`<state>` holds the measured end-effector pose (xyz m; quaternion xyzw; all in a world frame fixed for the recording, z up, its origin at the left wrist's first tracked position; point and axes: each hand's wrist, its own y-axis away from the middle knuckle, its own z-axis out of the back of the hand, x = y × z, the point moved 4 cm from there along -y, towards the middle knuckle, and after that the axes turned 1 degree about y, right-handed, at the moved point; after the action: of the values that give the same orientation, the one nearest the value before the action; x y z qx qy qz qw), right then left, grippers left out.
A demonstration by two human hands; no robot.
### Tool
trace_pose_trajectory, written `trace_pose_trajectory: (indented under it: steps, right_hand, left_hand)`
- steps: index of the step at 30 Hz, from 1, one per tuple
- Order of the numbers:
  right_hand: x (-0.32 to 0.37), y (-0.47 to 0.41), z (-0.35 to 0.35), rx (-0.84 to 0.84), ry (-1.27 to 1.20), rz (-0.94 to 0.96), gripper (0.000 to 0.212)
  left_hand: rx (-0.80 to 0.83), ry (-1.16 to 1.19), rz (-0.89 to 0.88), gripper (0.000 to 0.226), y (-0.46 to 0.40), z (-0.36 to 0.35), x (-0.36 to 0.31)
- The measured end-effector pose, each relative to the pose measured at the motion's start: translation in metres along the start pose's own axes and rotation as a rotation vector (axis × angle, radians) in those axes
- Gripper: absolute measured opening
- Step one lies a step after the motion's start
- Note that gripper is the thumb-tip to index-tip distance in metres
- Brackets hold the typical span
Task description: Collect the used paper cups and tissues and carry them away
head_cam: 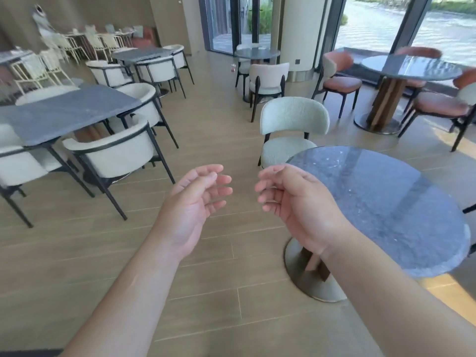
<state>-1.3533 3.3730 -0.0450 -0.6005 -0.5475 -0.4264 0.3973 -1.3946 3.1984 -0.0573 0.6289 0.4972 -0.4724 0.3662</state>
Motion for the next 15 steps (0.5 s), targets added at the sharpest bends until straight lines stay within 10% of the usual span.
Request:
trace_pose_trajectory:
  steps: [15]
  right_hand:
    - [-0.011,-0.334,-0.062,-0.052,0.077,0.011,0.024]
  left_hand:
    - [0.055,0.118,-0.068,0.021,-0.333,0.106,-0.028]
